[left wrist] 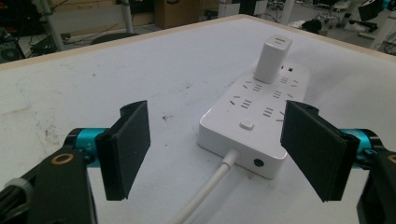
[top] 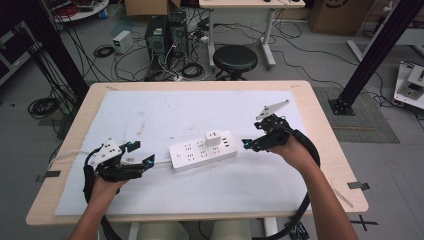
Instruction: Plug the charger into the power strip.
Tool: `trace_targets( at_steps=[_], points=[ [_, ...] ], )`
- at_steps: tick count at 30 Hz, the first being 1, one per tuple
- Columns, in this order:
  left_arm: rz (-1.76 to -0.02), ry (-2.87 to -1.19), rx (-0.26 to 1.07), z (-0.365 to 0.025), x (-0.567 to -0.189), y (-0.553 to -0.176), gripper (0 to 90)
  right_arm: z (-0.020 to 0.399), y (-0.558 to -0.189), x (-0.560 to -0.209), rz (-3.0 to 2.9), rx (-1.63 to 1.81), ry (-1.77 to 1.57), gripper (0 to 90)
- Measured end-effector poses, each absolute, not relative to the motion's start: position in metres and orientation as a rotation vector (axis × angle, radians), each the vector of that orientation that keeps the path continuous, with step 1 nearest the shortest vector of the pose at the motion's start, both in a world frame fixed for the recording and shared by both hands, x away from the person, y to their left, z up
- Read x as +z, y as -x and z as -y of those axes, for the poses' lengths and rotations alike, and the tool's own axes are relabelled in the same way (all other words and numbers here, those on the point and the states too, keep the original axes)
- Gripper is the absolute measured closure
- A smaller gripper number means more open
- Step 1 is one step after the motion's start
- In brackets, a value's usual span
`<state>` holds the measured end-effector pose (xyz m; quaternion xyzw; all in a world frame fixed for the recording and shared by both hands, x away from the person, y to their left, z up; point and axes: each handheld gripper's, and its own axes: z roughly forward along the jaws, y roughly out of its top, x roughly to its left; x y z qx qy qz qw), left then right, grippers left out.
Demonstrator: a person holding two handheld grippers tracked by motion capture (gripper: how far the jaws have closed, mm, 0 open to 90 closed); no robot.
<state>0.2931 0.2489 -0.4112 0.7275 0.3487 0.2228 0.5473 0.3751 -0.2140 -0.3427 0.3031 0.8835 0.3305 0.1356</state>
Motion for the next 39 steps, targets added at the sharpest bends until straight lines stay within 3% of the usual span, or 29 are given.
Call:
trace_targets(
  at_steps=[15, 39],
  points=[
    [-0.835, -1.728, 0.53, -0.249, -0.411, -0.295, 24.3, 0.261, -0.329, -0.368, -2.323, 1.029, -1.046, 21.3],
    [-0.852, -1.733, 0.551, -0.252, -0.406, -0.286, 24.3, 0.273, -0.31, -0.379, -2.25, 1.038, -1.11, 21.3]
  ],
)
